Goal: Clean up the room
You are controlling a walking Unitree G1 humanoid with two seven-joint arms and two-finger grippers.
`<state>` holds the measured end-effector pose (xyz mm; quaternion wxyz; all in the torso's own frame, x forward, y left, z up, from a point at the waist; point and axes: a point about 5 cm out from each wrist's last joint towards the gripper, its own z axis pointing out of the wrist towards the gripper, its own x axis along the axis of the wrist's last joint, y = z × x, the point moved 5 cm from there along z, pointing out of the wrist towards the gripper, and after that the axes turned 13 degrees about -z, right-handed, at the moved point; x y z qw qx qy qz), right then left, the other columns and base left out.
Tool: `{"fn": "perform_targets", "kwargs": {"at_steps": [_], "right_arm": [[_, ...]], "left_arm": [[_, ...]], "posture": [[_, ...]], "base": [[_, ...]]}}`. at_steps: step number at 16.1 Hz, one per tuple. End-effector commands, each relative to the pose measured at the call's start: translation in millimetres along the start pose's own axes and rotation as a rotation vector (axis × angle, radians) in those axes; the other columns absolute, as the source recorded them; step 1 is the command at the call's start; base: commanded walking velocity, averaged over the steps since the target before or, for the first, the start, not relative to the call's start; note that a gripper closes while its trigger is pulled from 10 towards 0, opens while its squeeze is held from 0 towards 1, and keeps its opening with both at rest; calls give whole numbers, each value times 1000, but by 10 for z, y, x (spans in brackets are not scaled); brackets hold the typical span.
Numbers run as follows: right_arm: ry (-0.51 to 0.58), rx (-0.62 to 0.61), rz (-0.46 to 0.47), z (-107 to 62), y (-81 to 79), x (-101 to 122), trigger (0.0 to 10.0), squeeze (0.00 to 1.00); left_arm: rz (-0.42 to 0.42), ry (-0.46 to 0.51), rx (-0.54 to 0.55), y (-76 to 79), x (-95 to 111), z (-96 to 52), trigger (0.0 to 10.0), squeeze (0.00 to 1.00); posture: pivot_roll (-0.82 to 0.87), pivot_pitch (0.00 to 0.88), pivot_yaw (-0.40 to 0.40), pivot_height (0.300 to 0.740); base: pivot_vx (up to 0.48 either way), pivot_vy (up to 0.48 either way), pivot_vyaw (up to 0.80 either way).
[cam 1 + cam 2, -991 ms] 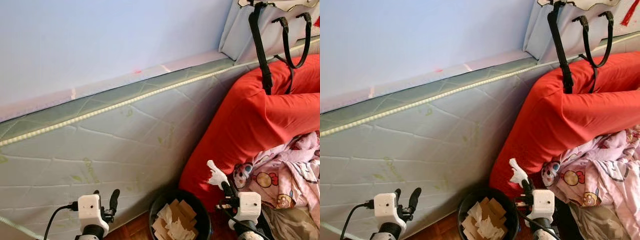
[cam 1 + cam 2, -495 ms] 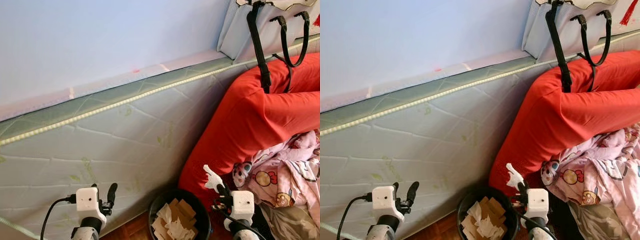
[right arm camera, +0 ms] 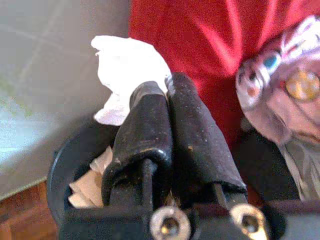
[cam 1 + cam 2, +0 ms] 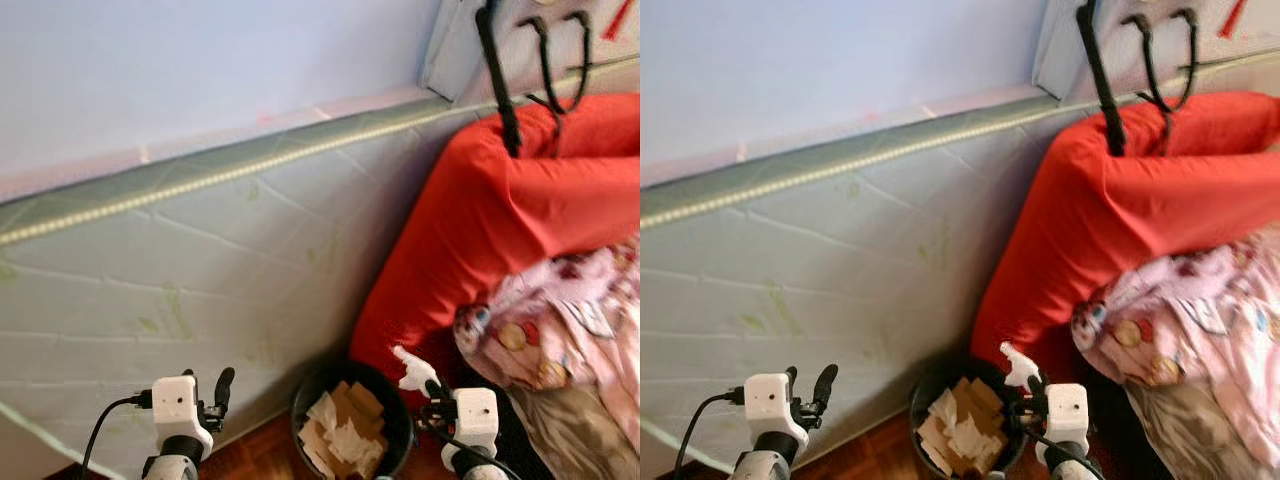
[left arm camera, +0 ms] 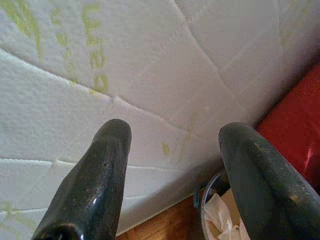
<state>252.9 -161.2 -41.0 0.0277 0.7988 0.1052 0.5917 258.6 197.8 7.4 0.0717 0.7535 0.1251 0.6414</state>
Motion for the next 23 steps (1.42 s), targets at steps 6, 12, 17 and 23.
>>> {"fn": "perform_targets", "kwargs": {"at_steps": [6,12,17,23], "right_arm": [[-38,22,2,15,-24,-95,10000,0],[-115,50,-4,169,-26,-166,10000,0],[-173,37,30,382,20,-70,10000,0],[-155,70,17,813,32,455,10000,0]], "left_arm": [[6,-10,-10,42,-3,22,10000,0],[9,11,-24,83,92,122,10000,0],[6,53,-43,170,244,195,10000,0],[-4,154,-58,322,588,176,10000,0]], "posture": [[-12,82,-64,670],[0,107,-56,655],[28,148,-55,655],[120,263,-97,655]], "base": [[0,0,0],[0,0,0],[0,0,0],[0,0,0]]}}
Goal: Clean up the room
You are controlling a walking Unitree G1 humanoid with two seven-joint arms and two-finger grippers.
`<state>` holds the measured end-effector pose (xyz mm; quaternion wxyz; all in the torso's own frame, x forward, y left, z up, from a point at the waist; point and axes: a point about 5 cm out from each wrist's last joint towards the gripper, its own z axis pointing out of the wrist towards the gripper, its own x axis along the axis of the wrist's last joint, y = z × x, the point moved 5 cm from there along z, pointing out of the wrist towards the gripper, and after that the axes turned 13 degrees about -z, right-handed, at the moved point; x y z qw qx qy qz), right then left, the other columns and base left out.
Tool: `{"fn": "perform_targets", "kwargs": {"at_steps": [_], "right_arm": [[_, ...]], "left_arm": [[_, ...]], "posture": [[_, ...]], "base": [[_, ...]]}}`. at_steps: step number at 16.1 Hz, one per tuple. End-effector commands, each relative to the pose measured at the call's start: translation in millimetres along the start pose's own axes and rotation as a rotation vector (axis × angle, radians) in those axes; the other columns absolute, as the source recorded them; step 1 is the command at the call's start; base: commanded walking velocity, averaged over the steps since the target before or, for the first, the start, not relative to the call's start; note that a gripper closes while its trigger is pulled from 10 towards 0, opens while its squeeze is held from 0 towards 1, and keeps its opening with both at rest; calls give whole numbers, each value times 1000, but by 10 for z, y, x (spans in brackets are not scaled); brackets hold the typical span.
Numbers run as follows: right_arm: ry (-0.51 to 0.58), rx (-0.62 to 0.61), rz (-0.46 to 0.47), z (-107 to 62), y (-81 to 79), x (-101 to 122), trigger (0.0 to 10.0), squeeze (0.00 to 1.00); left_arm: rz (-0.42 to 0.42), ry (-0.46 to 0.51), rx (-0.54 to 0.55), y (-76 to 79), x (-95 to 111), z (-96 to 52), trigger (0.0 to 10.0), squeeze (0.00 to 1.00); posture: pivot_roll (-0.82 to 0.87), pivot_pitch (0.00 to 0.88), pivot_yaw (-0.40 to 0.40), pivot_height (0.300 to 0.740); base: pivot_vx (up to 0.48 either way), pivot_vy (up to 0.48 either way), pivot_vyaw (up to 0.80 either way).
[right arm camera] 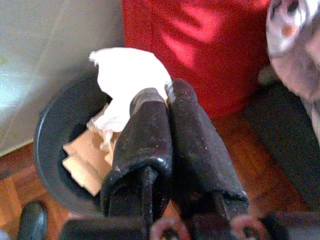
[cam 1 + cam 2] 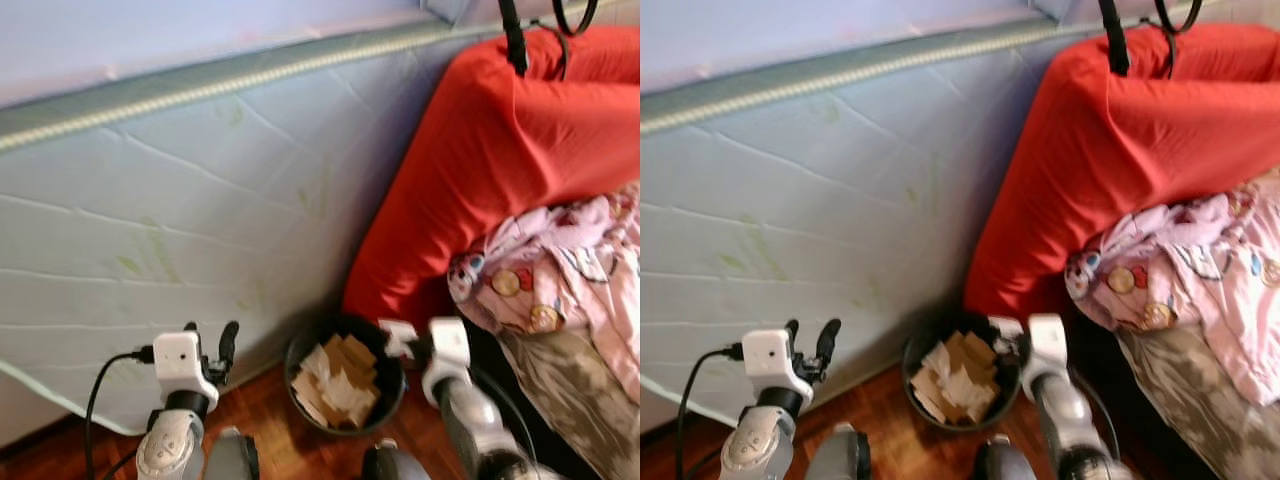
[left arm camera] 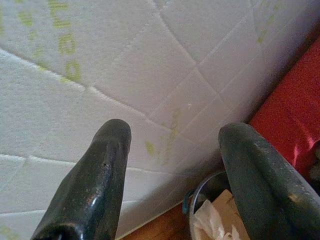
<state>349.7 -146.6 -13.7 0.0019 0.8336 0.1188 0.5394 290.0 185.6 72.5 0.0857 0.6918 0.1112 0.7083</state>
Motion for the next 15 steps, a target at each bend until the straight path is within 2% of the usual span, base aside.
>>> {"fn": "perform_targets", "kwargs": {"at_steps": [1,3,6,7,8,10,11,12,15], "right_arm": [[-23,9,0,12,-19,-14,10000,0],[11,84,-43,132,-166,300,10000,0],[17,132,-68,169,-290,405,10000,0],[19,173,-79,177,-394,440,10000,0],[20,186,-81,178,-422,447,10000,0],[23,261,-138,174,-626,476,10000,0],[22,282,-154,169,-672,476,10000,114],[16,273,-185,172,-659,465,10000,1000],[-4,260,-217,174,-617,432,10000,1000]], "left_arm": [[-2,-14,9,10,-12,-40,10000,0],[-6,2,21,58,94,-162,10000,0],[-4,-6,30,84,136,-286,10000,0],[-4,-14,38,89,141,-337,10000,0],[-4,-16,40,94,145,-356,10000,0],[-6,-30,48,104,136,-423,10000,0],[-7,-39,54,114,136,-454,10000,0],[-10,-46,56,126,129,-474,10000,0],[-18,-61,58,162,116,-488,10000,0]], "posture": [[123,269,-100,655],[165,334,-117,655],[181,367,-124,655],[195,390,-129,655],[196,392,-129,655],[201,411,-134,655],[201,419,-136,655],[197,421,-139,655],[186,420,-145,655]], "base": [[0,0,0],[0,0,0],[0,0,0],[0,0,0],[0,0,0],[0,0,0],[0,0,0],[0,0,0],[0,0,0]]}}
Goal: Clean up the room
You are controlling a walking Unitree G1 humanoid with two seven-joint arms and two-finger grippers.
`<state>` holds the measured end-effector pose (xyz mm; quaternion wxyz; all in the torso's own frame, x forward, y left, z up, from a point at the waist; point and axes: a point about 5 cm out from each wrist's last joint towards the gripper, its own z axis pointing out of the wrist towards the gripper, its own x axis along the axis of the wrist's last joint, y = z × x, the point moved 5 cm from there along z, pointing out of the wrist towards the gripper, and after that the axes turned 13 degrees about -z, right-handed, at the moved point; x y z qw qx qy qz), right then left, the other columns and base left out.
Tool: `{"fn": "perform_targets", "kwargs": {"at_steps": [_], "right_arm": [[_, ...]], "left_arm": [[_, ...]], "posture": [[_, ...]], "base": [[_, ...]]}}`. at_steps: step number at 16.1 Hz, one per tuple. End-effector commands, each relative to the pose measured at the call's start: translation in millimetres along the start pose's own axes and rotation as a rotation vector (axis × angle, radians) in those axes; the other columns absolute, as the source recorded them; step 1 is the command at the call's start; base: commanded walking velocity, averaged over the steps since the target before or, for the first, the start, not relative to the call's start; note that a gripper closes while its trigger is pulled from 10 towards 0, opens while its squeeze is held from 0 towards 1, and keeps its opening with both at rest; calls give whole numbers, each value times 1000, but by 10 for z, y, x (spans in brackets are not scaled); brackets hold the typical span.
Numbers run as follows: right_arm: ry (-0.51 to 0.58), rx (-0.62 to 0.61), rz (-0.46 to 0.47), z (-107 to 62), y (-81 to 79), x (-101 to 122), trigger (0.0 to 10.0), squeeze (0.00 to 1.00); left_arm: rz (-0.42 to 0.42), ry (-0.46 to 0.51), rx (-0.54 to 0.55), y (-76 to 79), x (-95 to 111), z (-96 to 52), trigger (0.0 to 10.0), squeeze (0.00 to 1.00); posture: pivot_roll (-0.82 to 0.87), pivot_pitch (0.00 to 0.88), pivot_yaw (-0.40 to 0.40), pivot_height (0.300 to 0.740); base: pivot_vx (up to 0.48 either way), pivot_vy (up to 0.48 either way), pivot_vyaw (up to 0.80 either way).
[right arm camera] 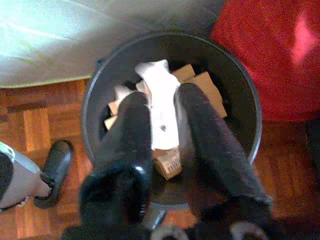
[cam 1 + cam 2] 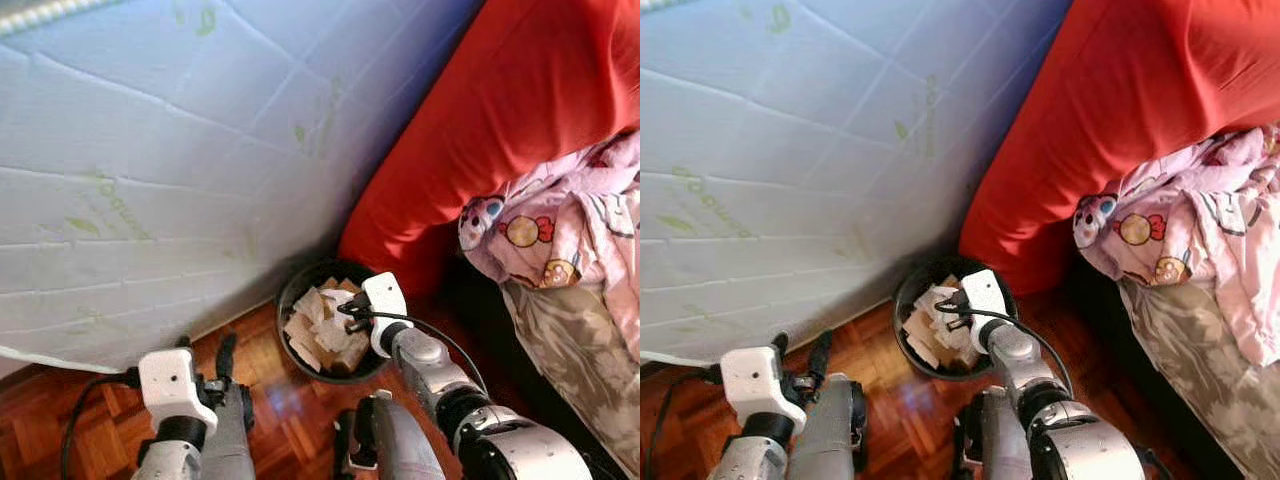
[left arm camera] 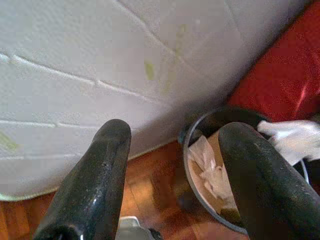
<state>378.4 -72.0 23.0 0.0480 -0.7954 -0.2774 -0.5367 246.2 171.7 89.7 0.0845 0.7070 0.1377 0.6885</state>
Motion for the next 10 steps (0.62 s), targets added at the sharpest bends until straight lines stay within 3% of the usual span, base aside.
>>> {"fn": "perform_targets", "kwargs": {"at_steps": [1,8,9,10], "right_arm": [[-55,16,5,-37,-29,-175,10000,1000],[-59,7,-21,-57,42,-199,10000,1000],[-51,-19,-1,-63,105,-185,10000,0],[-47,-87,51,-107,261,-230,10000,0]], "left_arm": [[13,-22,14,13,-36,-46,10000,0],[15,-38,29,-9,-48,-28,10000,0],[16,-48,31,-26,-79,-12,10000,0],[23,-83,45,-92,-201,6,10000,0]], "posture": [[182,418,-149,655],[173,411,-146,655],[166,401,-144,655],[151,365,-137,655]], "base": [[0,0,0],[0,0,0],[0,0,0],[0,0,0]]}}
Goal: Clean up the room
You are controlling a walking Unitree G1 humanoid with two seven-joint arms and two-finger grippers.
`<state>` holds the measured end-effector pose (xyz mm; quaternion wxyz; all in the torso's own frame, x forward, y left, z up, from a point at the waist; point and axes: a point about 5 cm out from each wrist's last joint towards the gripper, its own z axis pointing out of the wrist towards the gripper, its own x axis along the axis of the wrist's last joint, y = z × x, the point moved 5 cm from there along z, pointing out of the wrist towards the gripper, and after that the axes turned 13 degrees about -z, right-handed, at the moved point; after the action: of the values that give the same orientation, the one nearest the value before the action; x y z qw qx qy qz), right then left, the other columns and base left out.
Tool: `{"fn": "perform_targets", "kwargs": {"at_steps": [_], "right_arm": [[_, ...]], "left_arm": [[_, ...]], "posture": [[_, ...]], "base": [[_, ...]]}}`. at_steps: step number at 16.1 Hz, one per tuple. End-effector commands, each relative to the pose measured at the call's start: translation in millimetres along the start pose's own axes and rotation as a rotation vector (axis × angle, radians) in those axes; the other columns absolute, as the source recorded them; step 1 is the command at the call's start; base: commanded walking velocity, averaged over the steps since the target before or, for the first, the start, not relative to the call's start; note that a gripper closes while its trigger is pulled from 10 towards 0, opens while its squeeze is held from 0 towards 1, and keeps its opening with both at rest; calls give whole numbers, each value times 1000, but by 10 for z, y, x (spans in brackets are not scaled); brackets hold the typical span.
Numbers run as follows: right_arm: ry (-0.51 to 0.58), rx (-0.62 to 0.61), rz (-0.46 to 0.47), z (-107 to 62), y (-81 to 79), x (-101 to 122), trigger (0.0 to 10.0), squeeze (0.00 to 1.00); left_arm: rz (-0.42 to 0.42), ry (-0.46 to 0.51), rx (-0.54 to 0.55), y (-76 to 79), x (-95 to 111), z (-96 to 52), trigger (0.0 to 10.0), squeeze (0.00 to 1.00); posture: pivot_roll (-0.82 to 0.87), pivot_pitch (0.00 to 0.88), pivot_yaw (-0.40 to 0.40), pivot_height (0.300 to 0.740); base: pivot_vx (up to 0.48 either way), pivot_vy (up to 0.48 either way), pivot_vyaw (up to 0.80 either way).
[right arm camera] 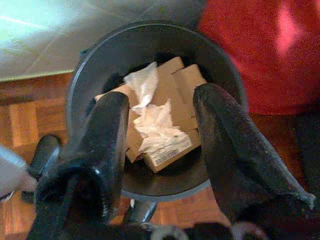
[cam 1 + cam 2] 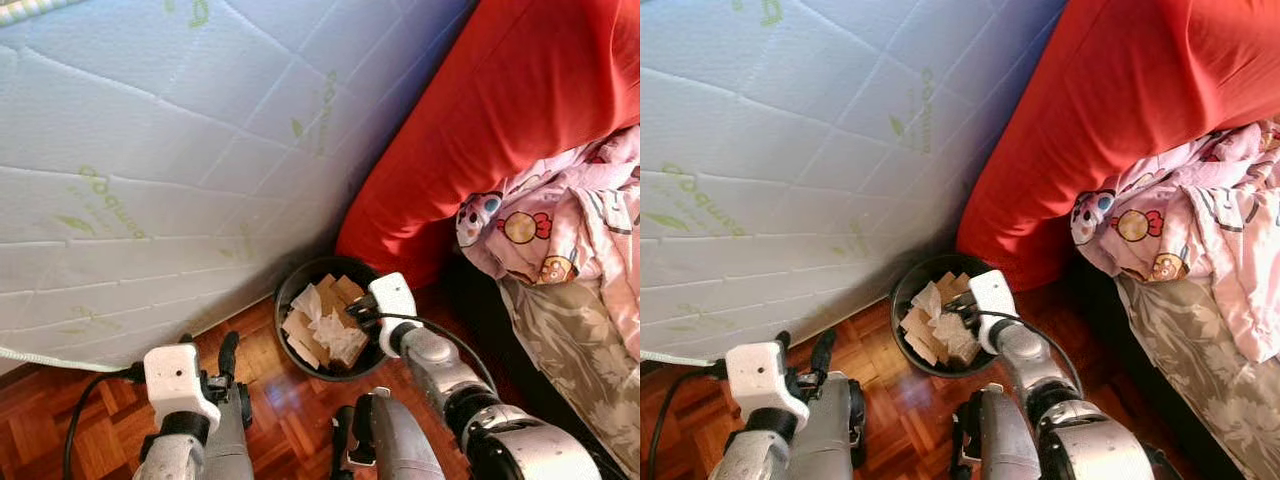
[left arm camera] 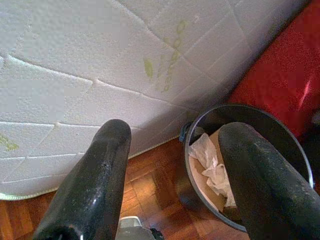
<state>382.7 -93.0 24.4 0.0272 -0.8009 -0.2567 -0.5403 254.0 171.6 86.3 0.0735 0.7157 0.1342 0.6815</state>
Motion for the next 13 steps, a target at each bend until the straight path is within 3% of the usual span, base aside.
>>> {"fn": "perform_targets", "kwargs": {"at_steps": [1,3,5,7,9,11,12,13], "right_arm": [[-36,-49,52,-65,108,-187,10000,0],[-18,-257,259,-303,562,-503,10000,0],[-60,-358,351,-553,700,-909,10000,0],[-143,-387,389,-805,615,-1352,10000,0],[-221,-412,437,-973,480,-1651,10000,0],[-310,-416,493,-1094,257,-1899,10000,0],[-327,-409,493,-1102,215,-1926,10000,0],[-378,-372,490,-1113,76,-1996,10000,0]], "left_arm": [[5,-74,33,-104,-209,-58,10000,0],[11,-139,51,-240,-452,-5,10000,0],[23,-198,53,-325,-639,66,10000,0],[39,-248,53,-396,-808,148,10000,0],[48,-306,61,-485,-985,235,10000,0],[49,-436,100,-640,-1278,172,10000,0],[47,-457,109,-663,-1323,156,10000,0],[59,-531,119,-712,-1468,87,10000,0]], "posture": [[147,359,-136,655],[111,284,-120,655],[84,225,-108,670],[56,161,-89,690],[36,110,-72,710],[4,48,-42,735],[-4,24,-32,740],[-12,0,-19,740]], "base": [[0,0,0],[0,0,0],[0,0,0],[0,0,0],[0,0,0],[0,0,0],[0,0,0],[0,0,0]]}}
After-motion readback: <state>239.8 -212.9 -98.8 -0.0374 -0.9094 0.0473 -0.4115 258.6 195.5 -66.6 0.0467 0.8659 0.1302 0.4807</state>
